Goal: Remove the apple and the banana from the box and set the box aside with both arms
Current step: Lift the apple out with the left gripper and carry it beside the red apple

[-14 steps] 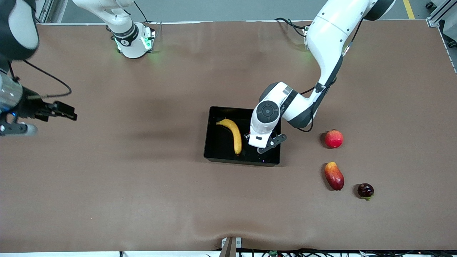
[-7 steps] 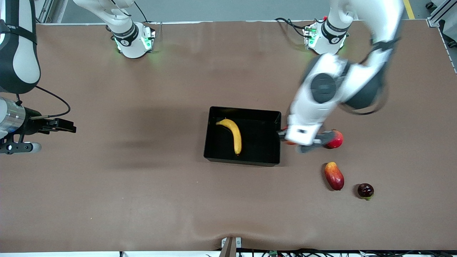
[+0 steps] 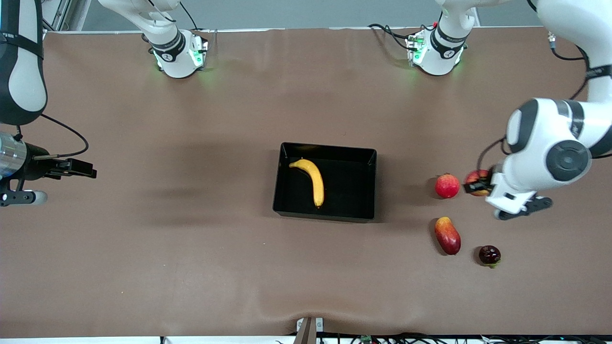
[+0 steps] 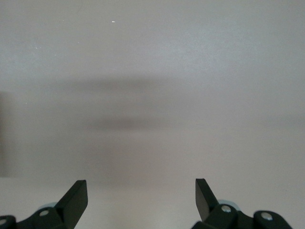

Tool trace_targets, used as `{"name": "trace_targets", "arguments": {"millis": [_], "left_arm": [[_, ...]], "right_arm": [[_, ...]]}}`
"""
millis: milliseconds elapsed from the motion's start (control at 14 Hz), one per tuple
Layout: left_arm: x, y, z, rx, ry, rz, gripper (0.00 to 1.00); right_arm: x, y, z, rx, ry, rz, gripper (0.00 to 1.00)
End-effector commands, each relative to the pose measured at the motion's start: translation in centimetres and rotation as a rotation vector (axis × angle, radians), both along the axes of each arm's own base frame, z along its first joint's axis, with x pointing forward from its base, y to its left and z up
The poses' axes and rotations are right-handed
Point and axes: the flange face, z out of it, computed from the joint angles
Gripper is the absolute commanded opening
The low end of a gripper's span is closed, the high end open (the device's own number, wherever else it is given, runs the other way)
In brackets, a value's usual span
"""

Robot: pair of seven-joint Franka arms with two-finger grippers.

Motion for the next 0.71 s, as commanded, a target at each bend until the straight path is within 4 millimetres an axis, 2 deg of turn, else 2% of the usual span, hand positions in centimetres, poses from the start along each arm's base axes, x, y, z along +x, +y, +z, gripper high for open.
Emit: {"name": "trace_targets", "arguments": {"millis": [0,214,357,500,571,643], "left_arm": [[-0.8,6.2,-5.4,-0.032,-0.031,-0.062,0.00],[-1.5,10.4,-11.3,-0.066,-0.033,-0.109,0.00],[-2.1,13.1,-13.2,-0.045,-0.042,-0.143,0.00],[-2.4,14.2,-14.7,-0.048,-0.038,-0.133,0.00],[-2.4,14.0,-15.0,-0.052,-0.036,-0.133,0.16],[-2.3,14.0,-14.9,-0.052,-0.038,-0.134,0.63]], "right_arm": [[0.3,-0.4,0.0,0.012,-0.009,0.004,1.00],[0.2,-1.7,0.0,0.015,-0.011,-0.018,1.00],[0.2,-1.5,0.1,0.013,-0.012,-0.014,1.00],[0.2,-1.3,0.1,0.012,-0.012,-0.008,1.00],[0.2,-1.4,0.1,0.011,-0.013,0.000,1.00],[0.2,-1.4,0.1,0.013,-0.014,0.020,1.00]]}}
